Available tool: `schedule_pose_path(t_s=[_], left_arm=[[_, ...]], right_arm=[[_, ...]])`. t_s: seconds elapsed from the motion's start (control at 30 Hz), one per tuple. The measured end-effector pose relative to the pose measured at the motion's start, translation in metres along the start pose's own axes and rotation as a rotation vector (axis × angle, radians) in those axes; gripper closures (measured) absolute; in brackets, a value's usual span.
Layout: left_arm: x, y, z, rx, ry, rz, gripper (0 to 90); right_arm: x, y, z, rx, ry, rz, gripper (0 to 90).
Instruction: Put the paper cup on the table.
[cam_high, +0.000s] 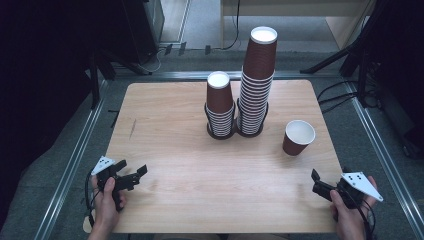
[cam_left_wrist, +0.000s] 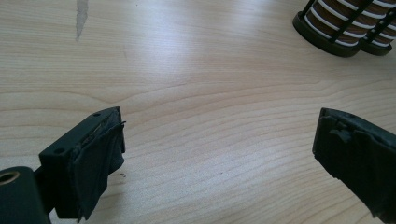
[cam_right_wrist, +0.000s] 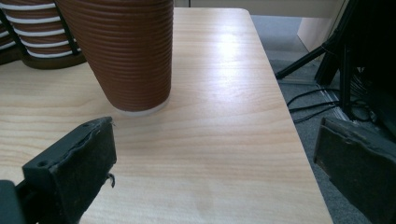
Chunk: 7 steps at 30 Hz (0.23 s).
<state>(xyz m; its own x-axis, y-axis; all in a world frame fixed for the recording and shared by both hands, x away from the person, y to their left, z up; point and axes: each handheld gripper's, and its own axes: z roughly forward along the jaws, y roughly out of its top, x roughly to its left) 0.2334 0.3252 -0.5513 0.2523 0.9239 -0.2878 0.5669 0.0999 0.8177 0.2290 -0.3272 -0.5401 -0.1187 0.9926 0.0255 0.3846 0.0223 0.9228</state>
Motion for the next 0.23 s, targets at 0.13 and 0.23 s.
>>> schedule_pose_path(t_s=[0.13, 0.23], left_arm=[[0.0002, 0.0001, 0.0001, 0.003, -0.001, 0.001, 2.3], [-0.0001, 0.0003, 0.0004, 0.005, 0.000, 0.004, 2.3]], right_arm=[[-0.0054, -0.0005, -0.0045, 0.003, -0.014, 0.030, 0.0], [-0.0089, -0.0021, -0.0063, 0.008, -0.019, 0.044, 0.0]])
